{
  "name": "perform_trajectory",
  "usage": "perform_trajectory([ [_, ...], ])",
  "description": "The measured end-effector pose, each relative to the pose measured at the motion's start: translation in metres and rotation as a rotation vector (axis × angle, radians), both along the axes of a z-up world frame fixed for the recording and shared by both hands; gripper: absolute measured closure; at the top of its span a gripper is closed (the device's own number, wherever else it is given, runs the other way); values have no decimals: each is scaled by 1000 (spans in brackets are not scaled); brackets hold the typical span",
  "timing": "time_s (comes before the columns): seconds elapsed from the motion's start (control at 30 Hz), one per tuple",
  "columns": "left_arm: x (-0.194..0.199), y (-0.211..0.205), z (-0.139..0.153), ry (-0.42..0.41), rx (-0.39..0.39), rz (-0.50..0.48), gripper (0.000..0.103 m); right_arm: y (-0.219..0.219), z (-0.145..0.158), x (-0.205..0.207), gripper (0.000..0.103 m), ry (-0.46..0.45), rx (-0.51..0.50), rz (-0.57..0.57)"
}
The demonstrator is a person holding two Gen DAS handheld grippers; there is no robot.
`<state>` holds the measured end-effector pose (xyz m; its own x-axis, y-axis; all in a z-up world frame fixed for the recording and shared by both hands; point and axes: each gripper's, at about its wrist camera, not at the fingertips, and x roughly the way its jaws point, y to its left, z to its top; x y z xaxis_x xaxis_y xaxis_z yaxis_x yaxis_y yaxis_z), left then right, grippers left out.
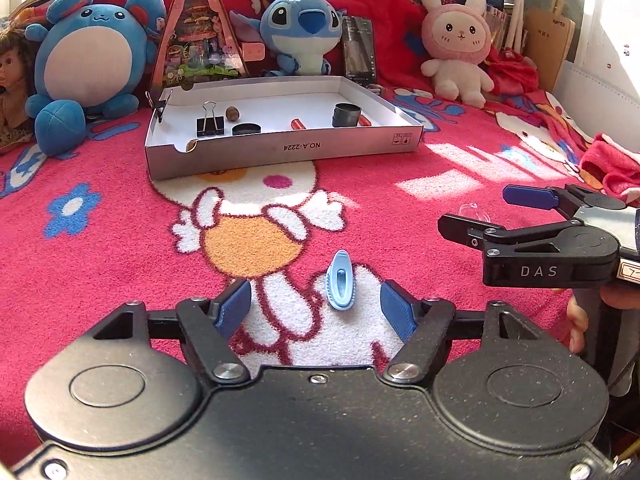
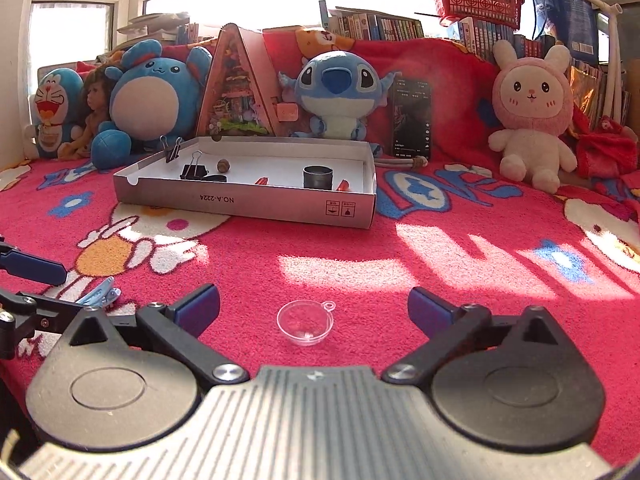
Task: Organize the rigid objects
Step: 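Grasp a blue plastic clip with the left tool while the right tool grasps the clear cup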
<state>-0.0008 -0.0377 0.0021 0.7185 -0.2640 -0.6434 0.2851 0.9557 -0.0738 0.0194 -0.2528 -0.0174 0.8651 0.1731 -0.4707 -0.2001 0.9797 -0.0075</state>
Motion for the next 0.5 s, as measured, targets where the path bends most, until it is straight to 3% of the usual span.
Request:
perform_trajectory([
  [0.03,0,0,0,2,-4,4,49,0,-2,-1,0,4,0,-1],
  [0.27,0,-3,-1,-11,4,5,71,3,-7,-5,1,24,5,8],
  [0.5,1,-3,0,-21,1,18,85,8,-9,-7,19,36,2,34],
])
